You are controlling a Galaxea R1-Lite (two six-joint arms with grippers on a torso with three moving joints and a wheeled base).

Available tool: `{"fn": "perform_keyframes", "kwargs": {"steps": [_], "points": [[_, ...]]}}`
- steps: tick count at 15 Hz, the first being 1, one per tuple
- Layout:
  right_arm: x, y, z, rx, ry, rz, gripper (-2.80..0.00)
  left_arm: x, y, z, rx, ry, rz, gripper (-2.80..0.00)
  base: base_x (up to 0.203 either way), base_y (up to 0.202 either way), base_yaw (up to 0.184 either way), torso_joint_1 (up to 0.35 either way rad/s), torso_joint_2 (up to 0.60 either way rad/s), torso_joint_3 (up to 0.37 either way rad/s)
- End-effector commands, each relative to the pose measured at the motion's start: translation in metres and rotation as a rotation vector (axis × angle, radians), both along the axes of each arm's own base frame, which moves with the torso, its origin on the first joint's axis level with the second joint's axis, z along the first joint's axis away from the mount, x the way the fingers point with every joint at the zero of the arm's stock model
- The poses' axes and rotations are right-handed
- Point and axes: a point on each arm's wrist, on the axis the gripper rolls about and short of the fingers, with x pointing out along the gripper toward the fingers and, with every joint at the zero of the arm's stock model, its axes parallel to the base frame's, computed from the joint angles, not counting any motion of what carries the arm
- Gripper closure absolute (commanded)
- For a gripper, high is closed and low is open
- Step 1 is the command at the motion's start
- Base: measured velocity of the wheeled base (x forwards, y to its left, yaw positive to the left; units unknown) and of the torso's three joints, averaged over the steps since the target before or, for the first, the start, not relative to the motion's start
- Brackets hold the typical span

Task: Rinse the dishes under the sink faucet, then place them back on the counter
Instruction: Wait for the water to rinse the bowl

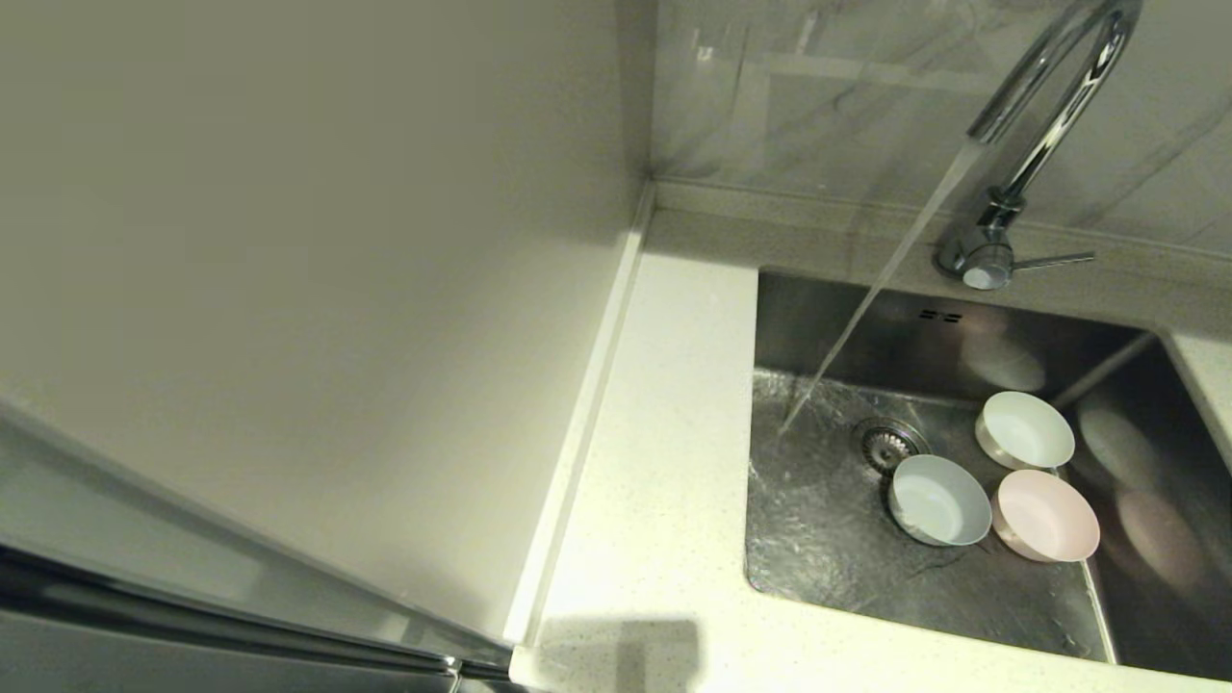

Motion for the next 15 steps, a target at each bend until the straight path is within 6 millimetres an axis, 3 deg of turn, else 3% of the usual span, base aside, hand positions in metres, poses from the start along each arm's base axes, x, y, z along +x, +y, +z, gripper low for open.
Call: {"fn": "perform_keyframes", "kwargs": {"steps": [1,15], "points": [[0.0002,0.0000,0.0000,-0.001,0.002,0.000,0.00,-0.0003,0.0000,0.0000,-0.001,-0.004,0.000,0.00,0.000,0.000,0.000,0.000,0.00,0.000],[0.0002,0.0000,0.0000,-0.001,0.003,0.000,0.00,-0.0003,0.0000,-0.0001,-0.001,-0.005,0.001,0.00,0.000,0.000,0.000,0.000,0.00,0.000]]}}
